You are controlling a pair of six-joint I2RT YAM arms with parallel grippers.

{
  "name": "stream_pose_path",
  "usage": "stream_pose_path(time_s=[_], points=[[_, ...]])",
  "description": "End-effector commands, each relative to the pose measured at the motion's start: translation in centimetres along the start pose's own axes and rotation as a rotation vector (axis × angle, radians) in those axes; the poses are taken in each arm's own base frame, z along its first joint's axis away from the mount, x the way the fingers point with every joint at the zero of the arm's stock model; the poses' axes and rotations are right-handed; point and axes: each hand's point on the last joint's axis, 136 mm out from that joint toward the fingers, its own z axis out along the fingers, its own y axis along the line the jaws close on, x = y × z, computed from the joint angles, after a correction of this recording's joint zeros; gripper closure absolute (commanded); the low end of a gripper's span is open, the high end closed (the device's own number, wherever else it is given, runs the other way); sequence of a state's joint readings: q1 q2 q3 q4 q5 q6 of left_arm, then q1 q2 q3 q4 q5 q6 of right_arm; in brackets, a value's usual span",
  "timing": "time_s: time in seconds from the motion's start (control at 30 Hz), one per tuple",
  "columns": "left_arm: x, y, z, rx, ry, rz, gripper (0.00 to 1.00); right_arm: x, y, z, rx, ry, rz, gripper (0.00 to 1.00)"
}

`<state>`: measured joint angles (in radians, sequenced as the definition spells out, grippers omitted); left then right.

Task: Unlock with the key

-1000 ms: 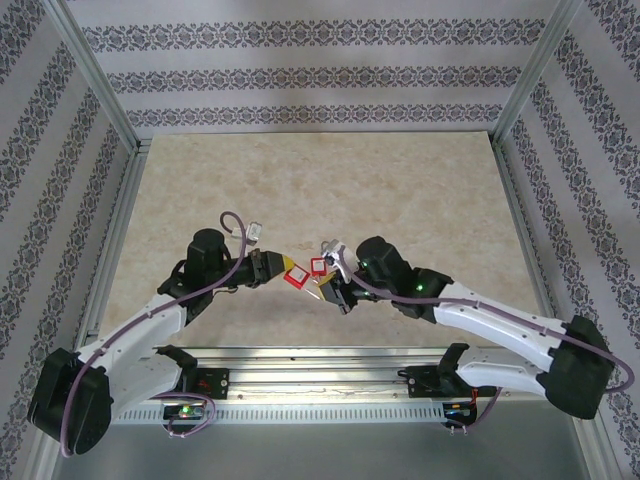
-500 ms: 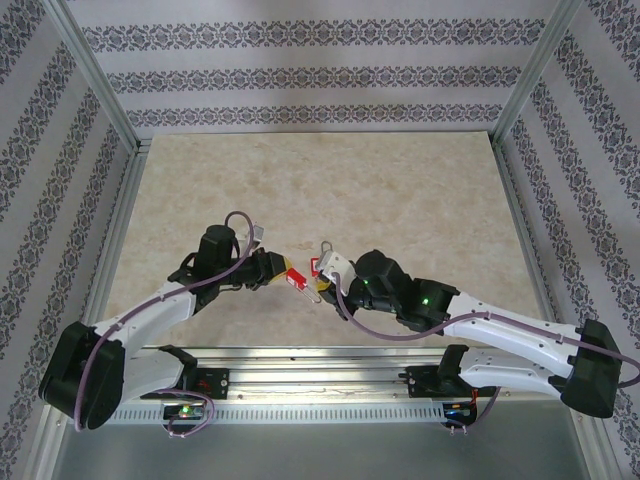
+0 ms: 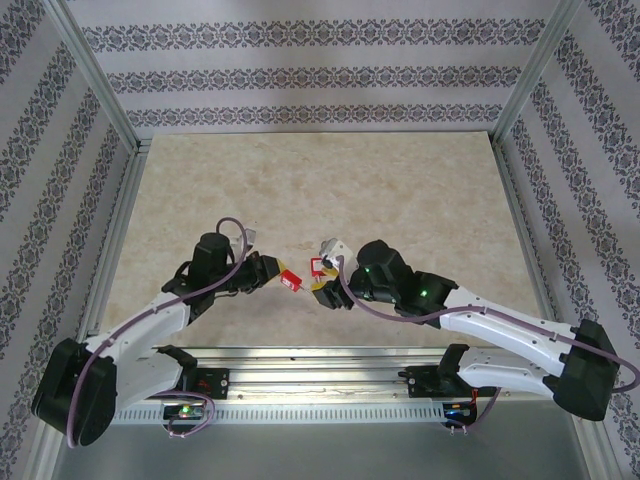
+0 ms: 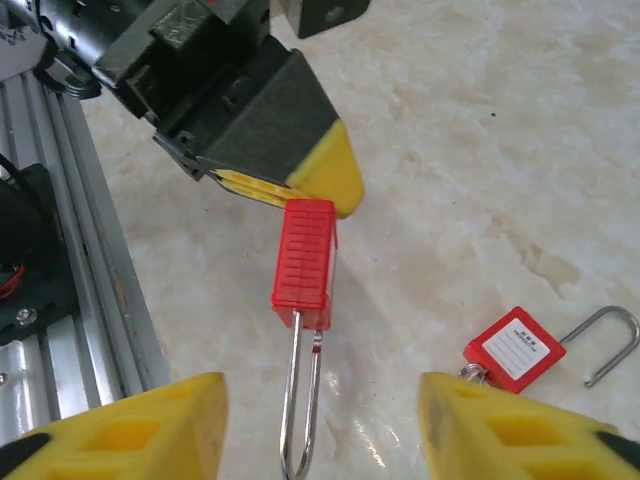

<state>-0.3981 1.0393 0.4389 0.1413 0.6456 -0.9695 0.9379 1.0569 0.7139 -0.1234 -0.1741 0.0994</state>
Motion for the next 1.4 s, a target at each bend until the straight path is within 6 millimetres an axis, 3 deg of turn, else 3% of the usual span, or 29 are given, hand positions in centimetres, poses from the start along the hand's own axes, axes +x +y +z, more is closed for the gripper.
stream_pose_path(time_s=[0.0, 0.2, 0.37, 0.63, 0.8, 1.1, 1.37], points=[[-1.3, 0.9, -1.2, -0.058, -0.11, 0.105, 1.0, -0.3, -0.3, 0.1, 0.0, 0.004, 0.09, 0.37], [-1.5, 3.9, -3.0, -0.211, -0.202, 0.191, 1.0, 0.2, -1.7, 0.6, 0.044, 0.031, 0.14, 0.21], [-1.7, 5.9, -3.8, -0.285, -0.256, 0.214, 1.0, 0.6, -2.4, 1.5, 0.067, 0.067, 0.154, 0.18], [-1.5, 7.5, -2.2, -0.302, -0.222, 0.146, 1.0, 0.4, -2.7, 2.1, 0.072, 0.079, 0.15, 0.16], [-1.5, 9.7, -1.3, -0.396, -0.185, 0.099, 1.0, 0.5, -2.6, 2.2, 0.061, 0.074, 0.156, 0.16], [-3.6, 9.5, -3.0, -0.424, -0.337, 0.232, 1.0, 0.7, -2.8, 1.8, 0.059, 0.055, 0.159, 0.16], [-3.7, 9.4, -4.1, -0.419, -0.453, 0.407, 1.0, 0.6, -2.9, 2.5, 0.049, 0.059, 0.169, 0.16]])
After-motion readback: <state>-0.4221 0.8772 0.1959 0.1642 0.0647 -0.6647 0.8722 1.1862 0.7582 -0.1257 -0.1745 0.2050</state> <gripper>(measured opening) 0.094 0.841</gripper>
